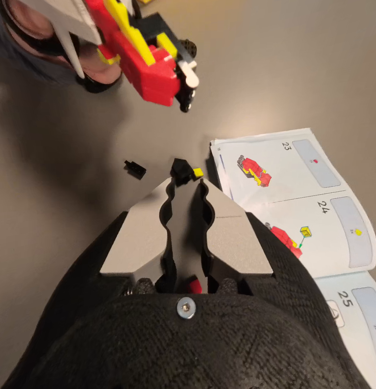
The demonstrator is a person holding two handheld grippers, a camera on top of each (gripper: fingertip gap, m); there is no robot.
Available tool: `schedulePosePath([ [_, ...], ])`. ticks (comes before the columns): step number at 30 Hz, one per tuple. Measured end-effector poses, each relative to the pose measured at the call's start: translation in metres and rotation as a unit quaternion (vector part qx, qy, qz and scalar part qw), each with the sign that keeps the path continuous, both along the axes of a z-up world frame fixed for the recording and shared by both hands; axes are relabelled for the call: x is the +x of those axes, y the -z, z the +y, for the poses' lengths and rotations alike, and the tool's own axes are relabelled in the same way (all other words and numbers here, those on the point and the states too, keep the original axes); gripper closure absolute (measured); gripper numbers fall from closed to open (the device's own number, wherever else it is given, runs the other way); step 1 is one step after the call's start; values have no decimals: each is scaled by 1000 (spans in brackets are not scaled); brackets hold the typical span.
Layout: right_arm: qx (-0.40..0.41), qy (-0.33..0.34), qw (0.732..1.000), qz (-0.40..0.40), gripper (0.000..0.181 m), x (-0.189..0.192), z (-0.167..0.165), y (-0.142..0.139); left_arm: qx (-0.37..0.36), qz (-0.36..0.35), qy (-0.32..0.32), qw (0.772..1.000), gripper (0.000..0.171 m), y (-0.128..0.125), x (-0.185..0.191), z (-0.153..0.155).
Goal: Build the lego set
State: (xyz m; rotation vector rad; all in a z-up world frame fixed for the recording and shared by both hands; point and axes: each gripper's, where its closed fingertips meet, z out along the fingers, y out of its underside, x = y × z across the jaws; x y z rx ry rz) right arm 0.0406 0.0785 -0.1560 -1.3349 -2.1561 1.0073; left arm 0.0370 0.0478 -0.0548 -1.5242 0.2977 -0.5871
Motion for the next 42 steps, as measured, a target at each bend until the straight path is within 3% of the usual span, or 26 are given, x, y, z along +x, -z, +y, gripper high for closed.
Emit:
schedulePosePath([
  [5, -22, -9, 1000, 0, 165, 6, -9, -3, -2, -5, 2, 1000, 166, 1, 0, 0],
  [9, -52, -71, 996, 14, 161, 7, -37, -7, -1, -7, 3, 1000, 166, -1, 1, 0],
  [13, 28, -26, 998, 47, 164, -3, -12, -8, -1, -12, 4, 1000, 166, -1, 0, 0],
  [18, 36, -4, 998, 50, 153, -9, -2, -4, -4, -14, 7, 1000, 166, -1, 0, 0],
  [35, 13, -69, 997, 28, 156, 16, -21, 0, -4, -21, 17, 1000, 166, -1, 1, -1],
  [42, 35, -77, 993, 77, 153, 2, -10, -9, -6, -22, 19, 1000, 166, -1, 2, -1],
])
